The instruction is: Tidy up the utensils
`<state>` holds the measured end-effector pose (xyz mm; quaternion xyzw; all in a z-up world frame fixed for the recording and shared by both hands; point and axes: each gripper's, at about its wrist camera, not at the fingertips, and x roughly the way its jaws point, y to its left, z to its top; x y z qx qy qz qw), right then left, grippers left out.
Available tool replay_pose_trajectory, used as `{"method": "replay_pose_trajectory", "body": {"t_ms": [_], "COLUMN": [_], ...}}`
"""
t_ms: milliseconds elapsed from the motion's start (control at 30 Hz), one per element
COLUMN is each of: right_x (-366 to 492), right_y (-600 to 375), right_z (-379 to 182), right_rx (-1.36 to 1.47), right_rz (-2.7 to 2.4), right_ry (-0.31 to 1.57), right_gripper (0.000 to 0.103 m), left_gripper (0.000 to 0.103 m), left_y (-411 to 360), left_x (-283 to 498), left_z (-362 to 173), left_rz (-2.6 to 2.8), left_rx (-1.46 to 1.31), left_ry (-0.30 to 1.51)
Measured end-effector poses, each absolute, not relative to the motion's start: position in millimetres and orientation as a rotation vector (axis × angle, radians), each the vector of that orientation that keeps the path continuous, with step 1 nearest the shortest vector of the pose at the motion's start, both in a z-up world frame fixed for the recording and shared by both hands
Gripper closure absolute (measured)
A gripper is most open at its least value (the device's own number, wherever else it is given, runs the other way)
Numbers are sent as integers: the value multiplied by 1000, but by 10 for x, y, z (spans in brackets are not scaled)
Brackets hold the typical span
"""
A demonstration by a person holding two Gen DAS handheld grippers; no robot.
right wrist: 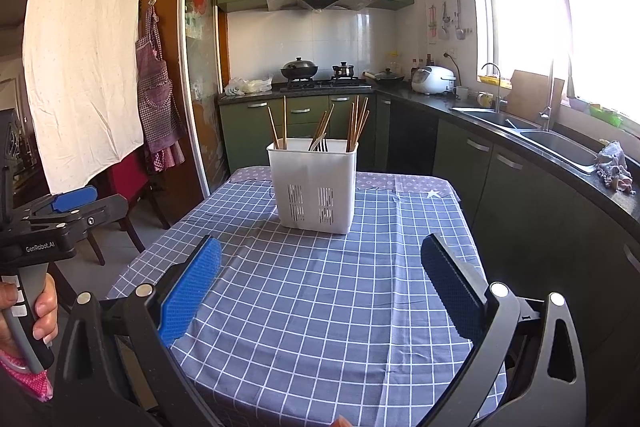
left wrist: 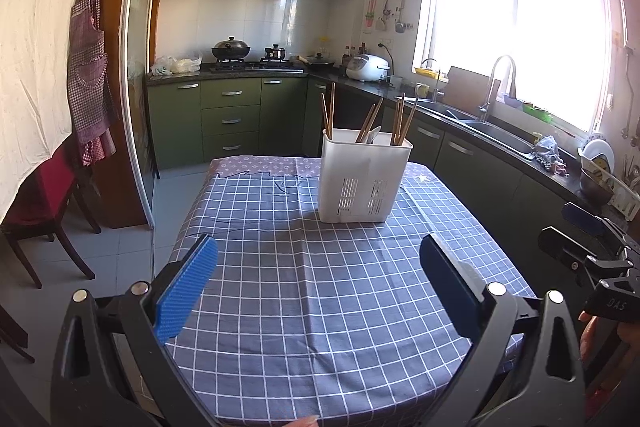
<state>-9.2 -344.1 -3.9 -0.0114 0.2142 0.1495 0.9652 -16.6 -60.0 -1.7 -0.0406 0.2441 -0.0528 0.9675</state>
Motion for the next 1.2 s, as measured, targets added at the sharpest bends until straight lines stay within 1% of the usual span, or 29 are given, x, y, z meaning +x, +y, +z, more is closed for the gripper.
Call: {"method": "replay_pose_trajectory", "body": {"t_ms": [800, 1200], "right_x": [-41, -32], "right_y": [-3413, -3395], "right_z": [-109, -131], "right_rx": [-27, -29], "right_rz": [311, 311], "right_ry": [448, 453], "right_gripper": [5, 5], "left_gripper": [7, 7], "left_y": [-574, -642], "left_x": [-186, -191], "left_z": [-32, -38], "left_rz": [-111, -91], "left_rx": [-100, -52], "left_ry": [500, 506]}}
